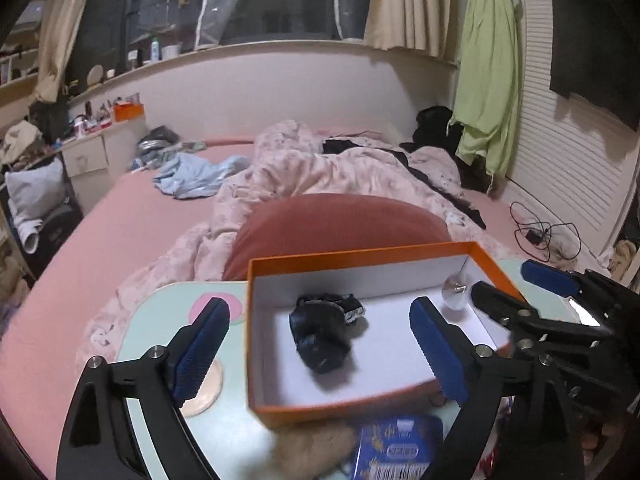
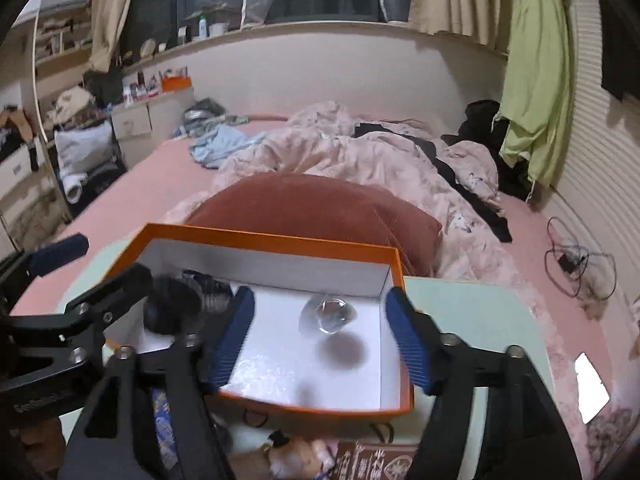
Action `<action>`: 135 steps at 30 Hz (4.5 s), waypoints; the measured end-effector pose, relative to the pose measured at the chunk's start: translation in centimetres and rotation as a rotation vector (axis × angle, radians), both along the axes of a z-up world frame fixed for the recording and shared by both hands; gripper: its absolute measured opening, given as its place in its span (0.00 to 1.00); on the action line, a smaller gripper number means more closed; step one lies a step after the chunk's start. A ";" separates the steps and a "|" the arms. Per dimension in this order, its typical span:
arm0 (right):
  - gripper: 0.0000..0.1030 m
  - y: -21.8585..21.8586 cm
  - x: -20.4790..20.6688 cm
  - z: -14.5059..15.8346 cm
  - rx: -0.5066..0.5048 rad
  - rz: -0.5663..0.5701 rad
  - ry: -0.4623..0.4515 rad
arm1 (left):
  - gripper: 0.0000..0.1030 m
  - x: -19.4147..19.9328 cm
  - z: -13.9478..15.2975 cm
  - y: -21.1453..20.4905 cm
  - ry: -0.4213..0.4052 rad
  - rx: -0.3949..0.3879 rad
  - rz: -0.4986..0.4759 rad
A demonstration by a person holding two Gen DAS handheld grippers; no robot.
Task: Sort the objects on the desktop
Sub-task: 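Drop the black bag into the box with the left gripper while the right drops the cup in, then withdraw both open grippers from the box back over the table, then grasp the dark glittery pouch on the table with the right gripper, then grasp the green toy car on the table with the left gripper, then drop the green toy car into the orange box with the left gripper while the right drops the pouch in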
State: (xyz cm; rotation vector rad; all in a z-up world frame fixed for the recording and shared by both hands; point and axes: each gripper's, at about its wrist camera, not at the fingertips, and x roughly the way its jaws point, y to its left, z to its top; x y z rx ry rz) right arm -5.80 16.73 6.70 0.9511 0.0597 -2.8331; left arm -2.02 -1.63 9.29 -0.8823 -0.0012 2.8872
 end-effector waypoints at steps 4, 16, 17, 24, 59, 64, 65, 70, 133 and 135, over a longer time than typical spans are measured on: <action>0.68 0.5 1.9 1.0 -0.011 -0.004 0.024 | 0.89 2.2 0.4 -0.7 -0.019 -0.006 -0.014; 0.80 2.5 11.9 -1.6 -0.019 0.097 -0.060 | 0.95 11.8 -5.6 -1.3 -0.144 -0.027 -0.062; 0.80 2.6 12.2 -2.3 -0.024 0.102 -0.089 | 0.95 11.8 -6.0 -1.1 -0.155 -0.036 -0.065; 0.80 2.5 12.4 -5.6 0.067 0.074 -0.190 | 1.00 10.8 -8.7 0.4 -0.254 -0.093 -0.083; 0.80 4.8 12.2 -4.9 -0.072 0.065 -0.158 | 1.00 10.8 -8.7 0.5 -0.238 -0.088 -0.102; 0.80 2.9 9.7 -2.9 -0.139 0.068 -0.178 | 1.00 10.8 -8.7 0.5 -0.237 -0.087 -0.101; 0.80 2.5 9.0 -3.1 -0.135 0.053 -0.190 | 1.00 10.8 -8.7 0.5 -0.237 -0.088 -0.101; 0.65 1.5 6.9 -5.1 -0.099 0.032 -0.274 | 1.00 10.7 -8.7 0.6 -0.238 -0.087 -0.104; 0.29 0.4 4.1 2.0 -0.006 0.129 -0.026 | 0.24 0.7 1.1 1.6 -0.067 0.039 -0.141; 0.29 -0.6 2.7 1.8 0.027 0.132 -0.018 | 0.24 -1.4 0.8 1.6 -0.085 0.021 -0.118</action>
